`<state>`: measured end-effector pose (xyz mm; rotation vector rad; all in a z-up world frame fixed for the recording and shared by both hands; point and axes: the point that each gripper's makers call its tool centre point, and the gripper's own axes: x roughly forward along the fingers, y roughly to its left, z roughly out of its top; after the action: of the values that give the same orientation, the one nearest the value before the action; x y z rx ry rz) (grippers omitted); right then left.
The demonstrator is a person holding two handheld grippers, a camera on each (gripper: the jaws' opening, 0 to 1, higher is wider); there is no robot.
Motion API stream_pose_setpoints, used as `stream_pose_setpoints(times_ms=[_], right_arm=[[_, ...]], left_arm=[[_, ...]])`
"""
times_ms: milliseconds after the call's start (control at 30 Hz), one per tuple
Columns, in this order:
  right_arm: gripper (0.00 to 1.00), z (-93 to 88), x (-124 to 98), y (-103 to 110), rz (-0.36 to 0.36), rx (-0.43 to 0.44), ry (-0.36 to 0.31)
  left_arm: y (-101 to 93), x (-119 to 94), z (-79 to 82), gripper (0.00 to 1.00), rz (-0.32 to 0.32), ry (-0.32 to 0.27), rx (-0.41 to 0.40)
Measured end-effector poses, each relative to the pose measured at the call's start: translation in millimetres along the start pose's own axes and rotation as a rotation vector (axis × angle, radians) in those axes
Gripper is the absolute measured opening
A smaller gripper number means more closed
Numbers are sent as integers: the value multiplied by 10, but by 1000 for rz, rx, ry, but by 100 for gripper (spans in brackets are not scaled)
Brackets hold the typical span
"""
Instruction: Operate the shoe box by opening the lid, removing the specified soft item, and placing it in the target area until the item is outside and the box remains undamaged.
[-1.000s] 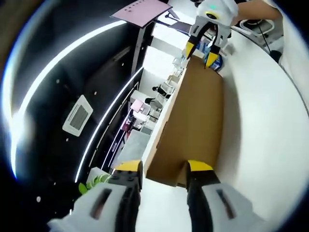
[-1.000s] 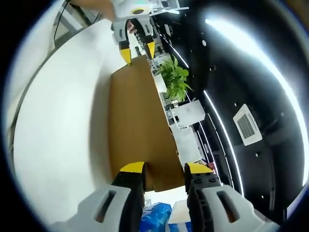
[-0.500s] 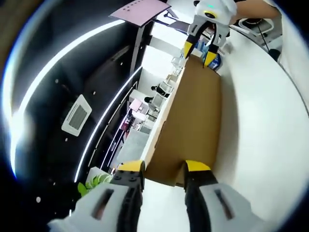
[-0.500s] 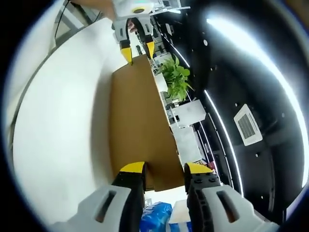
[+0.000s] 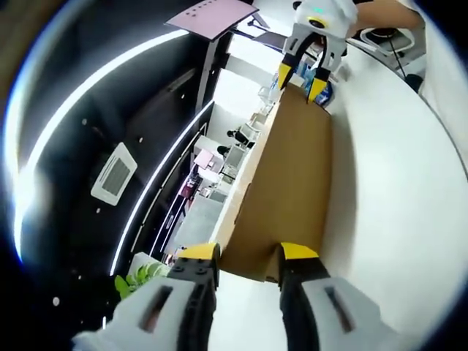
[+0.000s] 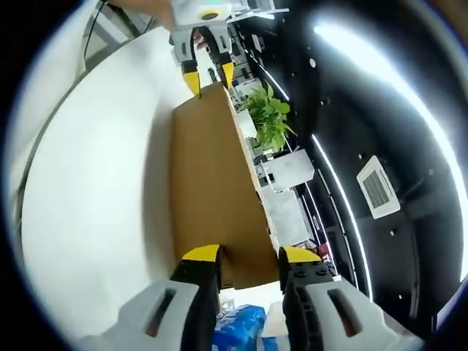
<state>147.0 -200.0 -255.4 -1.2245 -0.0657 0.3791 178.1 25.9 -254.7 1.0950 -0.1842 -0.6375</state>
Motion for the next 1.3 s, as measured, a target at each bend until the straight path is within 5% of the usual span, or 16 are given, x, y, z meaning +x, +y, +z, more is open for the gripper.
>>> stream_pose_setpoints(times_ms=[867,1133,1300], right_arm=[[32,-45,34,121,22,32,19],[29,-54,31,108,14,-9,21],[35,-73,42,136,18,29,36]], left_arm=[[-110,31,-67,34,-12,-12,-51],[-58,30,-69,28,16,-20,-83],[-69,31,-63,30,6,-28,-103]])
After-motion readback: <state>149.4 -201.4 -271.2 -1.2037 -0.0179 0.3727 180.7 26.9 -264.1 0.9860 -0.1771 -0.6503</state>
